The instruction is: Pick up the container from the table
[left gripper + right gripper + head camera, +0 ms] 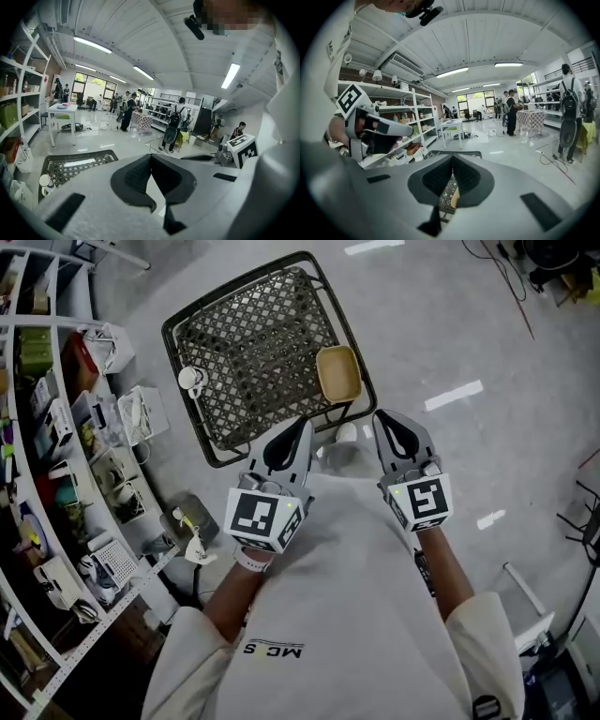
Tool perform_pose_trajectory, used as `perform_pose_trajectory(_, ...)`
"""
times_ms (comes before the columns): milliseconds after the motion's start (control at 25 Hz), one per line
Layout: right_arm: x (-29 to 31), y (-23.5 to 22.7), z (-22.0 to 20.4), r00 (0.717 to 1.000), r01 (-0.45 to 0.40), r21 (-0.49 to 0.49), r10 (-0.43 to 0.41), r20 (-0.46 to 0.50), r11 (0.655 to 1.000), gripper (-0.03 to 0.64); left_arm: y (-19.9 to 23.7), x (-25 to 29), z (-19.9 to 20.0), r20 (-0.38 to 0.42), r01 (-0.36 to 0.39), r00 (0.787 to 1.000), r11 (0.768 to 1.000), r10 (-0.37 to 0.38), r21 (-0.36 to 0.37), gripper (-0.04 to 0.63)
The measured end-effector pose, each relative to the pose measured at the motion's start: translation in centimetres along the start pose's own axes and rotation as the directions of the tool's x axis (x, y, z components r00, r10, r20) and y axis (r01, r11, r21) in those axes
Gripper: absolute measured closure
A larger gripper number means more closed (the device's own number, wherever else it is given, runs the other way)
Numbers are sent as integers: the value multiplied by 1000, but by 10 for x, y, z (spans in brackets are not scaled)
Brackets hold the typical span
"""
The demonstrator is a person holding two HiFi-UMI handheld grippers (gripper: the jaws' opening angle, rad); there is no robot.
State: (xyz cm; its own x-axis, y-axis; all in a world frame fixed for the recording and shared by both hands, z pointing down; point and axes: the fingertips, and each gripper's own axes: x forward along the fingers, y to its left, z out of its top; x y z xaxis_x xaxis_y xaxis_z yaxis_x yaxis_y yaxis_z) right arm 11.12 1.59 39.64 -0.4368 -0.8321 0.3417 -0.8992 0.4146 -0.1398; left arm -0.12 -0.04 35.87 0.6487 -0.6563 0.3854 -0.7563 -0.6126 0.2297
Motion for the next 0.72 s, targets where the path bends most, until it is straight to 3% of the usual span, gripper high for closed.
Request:
perform_pose_trajectory(320,27,-1,-20,996,-74,-8,73,-47,997,597,5,1,1,73,-67,995,998,68,-21,575)
perform_pose_trajectory(720,45,-6,-42,991,-82,-2,82,-105,997,595,9,-2,-15,85,-98,991,992,105,-79,575)
